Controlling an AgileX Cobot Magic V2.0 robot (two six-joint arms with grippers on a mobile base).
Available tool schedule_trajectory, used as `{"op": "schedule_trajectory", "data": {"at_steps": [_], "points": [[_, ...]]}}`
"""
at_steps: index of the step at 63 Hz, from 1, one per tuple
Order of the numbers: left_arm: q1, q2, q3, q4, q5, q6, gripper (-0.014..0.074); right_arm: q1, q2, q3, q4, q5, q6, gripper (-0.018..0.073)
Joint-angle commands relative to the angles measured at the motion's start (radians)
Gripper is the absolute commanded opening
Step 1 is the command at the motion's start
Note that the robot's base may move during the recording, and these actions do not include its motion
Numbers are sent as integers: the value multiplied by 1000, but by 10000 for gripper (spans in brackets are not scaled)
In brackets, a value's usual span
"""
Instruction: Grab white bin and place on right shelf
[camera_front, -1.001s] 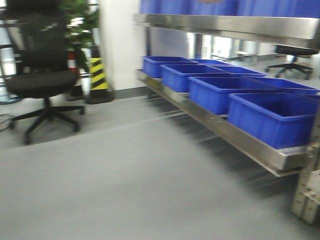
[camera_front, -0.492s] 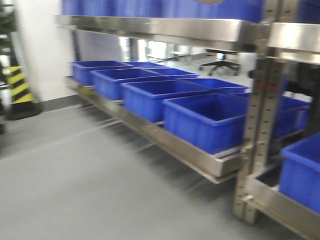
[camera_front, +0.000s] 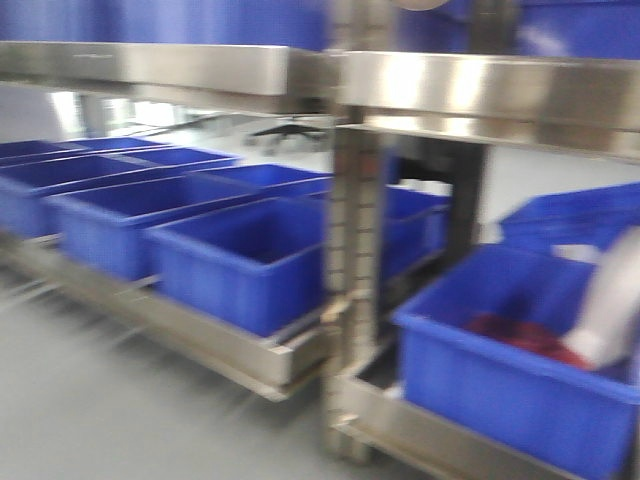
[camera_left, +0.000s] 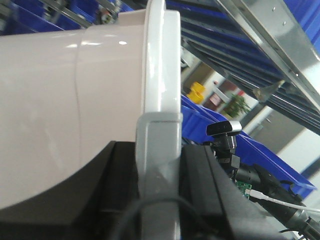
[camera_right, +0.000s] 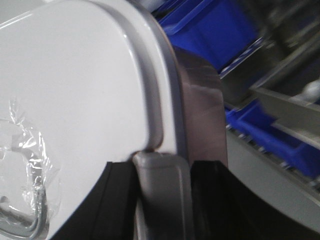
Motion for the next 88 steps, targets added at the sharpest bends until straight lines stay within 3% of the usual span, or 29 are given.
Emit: {"op": "schedule_trajectory", "data": {"at_steps": [1,88], "points": [[-53,-30,-29,-79,249,1,-117,45,-55,-39,153,214,-13,57],[-51,51,-29,-79,242,1,-117,45,-55,-39,153,211,-13,57]]}}
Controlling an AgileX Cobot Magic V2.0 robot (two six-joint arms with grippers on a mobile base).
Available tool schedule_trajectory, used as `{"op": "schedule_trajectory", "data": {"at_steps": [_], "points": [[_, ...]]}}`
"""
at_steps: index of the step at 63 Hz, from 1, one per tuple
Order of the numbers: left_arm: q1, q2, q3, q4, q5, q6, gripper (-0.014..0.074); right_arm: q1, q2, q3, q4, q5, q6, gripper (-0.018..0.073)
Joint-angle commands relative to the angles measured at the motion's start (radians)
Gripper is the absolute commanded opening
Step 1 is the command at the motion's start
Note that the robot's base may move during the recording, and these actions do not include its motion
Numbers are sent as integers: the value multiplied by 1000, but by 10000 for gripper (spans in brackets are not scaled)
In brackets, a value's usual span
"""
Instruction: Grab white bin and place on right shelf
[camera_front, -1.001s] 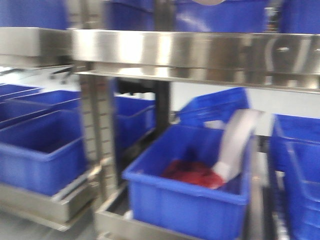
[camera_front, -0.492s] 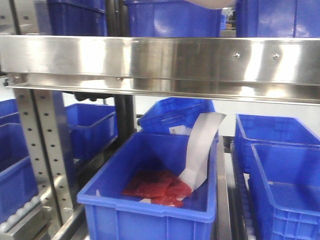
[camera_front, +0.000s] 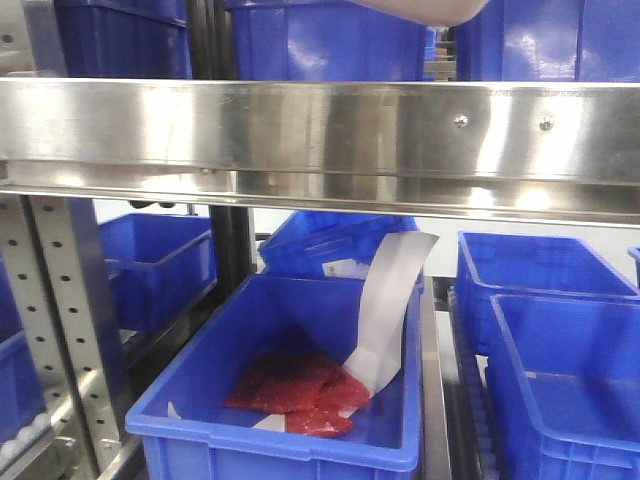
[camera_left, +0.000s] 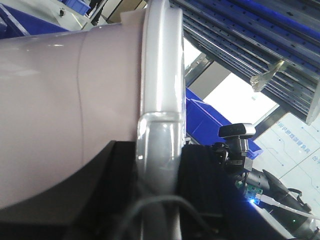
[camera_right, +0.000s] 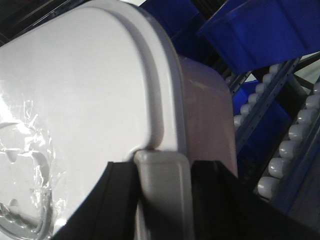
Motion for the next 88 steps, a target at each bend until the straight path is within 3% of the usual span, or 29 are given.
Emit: {"op": "schedule_trajectory", "data": {"at_steps": [1,64,88], "points": [[-51,-27,-29,-60,242,1,-117,45,-59,-39,157,254,-13,57],[-51,-27,-29,-60,240,1,-117,45,-59,-39,157,250,-13,57],[-51,-27,-29,-119,238,1,-117,45,-59,-39,176,250,-12,57]]}}
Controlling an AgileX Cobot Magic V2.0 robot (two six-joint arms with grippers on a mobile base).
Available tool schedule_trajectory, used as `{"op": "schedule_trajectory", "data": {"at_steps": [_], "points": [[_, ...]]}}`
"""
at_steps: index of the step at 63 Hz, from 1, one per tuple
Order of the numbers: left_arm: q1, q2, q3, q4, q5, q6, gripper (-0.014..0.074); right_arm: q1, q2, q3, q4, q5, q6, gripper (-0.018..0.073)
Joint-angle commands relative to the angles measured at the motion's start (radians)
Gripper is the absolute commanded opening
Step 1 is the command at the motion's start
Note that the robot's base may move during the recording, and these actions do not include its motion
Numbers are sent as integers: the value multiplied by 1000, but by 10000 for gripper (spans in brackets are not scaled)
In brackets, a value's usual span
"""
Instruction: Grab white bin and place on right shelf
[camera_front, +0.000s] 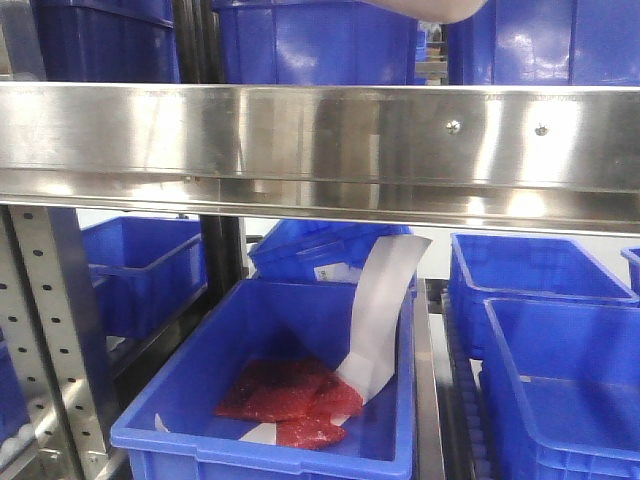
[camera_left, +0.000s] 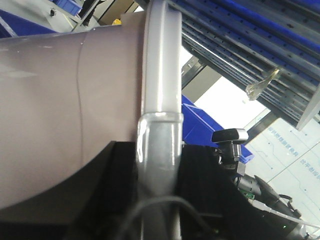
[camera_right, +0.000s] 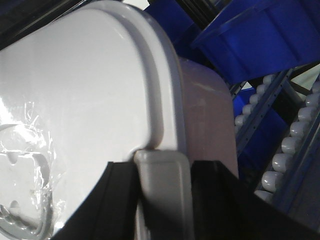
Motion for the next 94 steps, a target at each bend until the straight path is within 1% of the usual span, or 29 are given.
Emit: {"op": "schedule_trajectory", "data": {"at_steps": [1,6,12,15,21,29,35,39,45,53,65,77,80,83,87,89,91,92,94], "points": [[-51,-30,-29,-79,236,2,-117,45,-59,-39,160,255,-12,57],[-51,-30,-29,-79,238,2,-117,45,-59,-39,167,292,-12,57],[-51,-30,-29,-79,232,2,-117,45,-59,-39,170,295,6,57],[-44,-30,-29,-77,217,2,-117,48,-59,-41,184,297,23,57],[-23,-30,-29,-61,192,2,-117,67,-58,-63,201,283,23,57],[18,-30,-29,5,145,2,-117,123,-24,-139,200,236,26,57],[43,-27,-29,39,100,2,-117,171,19,-200,196,206,33,57],[54,-20,-29,53,64,4,-117,198,58,-237,196,194,33,57],[56,-2,-29,97,9,11,-117,223,118,-270,194,180,33,57],[56,32,-29,154,-25,11,-116,234,189,-287,195,182,33,57],[56,89,-29,169,-25,11,-115,241,284,-287,194,188,32,57],[56,127,-29,217,-37,11,-110,241,330,-287,194,193,32,57],[56,138,-29,226,-40,11,-92,241,331,-287,194,193,31,66],[56,143,-29,230,-40,11,-54,241,331,-287,194,194,18,99],[56,150,-29,242,-40,11,24,241,331,-287,195,200,2,187],[56,152,-29,243,-40,11,74,241,331,-287,195,202,-2,249],[56,154,-29,244,-40,11,131,241,331,-287,195,202,-4,340],[56,154,-29,244,-40,11,176,241,331,-287,195,202,-4,379],[56,154,-29,244,-45,11,238,240,331,-287,195,199,-4,454]]}}
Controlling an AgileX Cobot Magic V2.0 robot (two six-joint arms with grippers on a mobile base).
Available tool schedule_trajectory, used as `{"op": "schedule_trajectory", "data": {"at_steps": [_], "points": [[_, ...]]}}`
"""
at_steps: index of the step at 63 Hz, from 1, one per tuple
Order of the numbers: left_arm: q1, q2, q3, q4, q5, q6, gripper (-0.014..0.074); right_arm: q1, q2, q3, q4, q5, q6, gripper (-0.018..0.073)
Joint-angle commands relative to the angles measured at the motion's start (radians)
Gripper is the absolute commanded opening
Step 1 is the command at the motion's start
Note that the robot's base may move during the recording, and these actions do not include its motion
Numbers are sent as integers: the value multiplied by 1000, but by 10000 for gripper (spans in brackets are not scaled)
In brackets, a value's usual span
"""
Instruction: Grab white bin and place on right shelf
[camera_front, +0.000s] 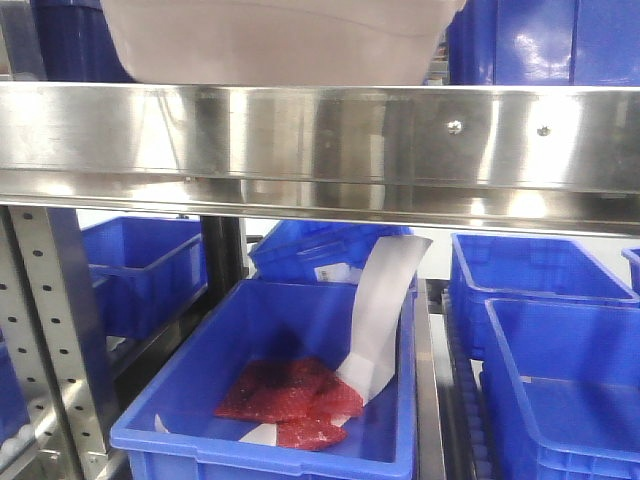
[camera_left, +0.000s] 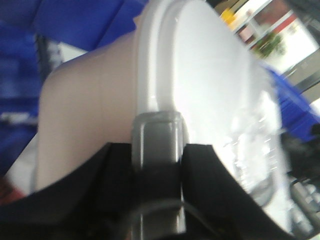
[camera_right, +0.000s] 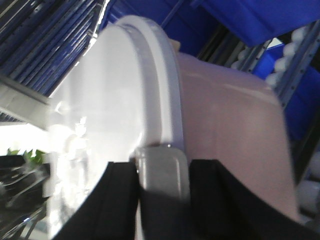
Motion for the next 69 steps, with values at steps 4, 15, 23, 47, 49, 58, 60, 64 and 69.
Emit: {"op": "schedule_trajectory", "data": {"at_steps": [4,15,23,47,49,58,60,64,69], "points": [[-39,-36,-25,-45,95,30,369,48,-62,-45,102,237,-17,597],[-39,-36,-25,-47,58,31,549,40,-62,-45,100,234,-60,631],[-30,-36,-25,-47,48,31,547,21,-62,-47,90,209,-62,632],[-13,-36,-220,220,42,31,547,-54,-63,-258,-310,146,-27,632],[-13,-38,-243,251,46,29,545,-54,-63,-276,-345,146,-17,632],[-13,-44,-321,369,83,22,524,-60,-77,-349,-504,144,47,632],[-13,-46,-334,380,91,20,517,-60,-84,-358,-526,144,48,632],[-13,-51,-345,387,102,20,503,-61,-99,-365,-551,143,49,631],[-13,-69,-354,387,122,20,468,-61,-126,-365,-561,143,49,600]]}}
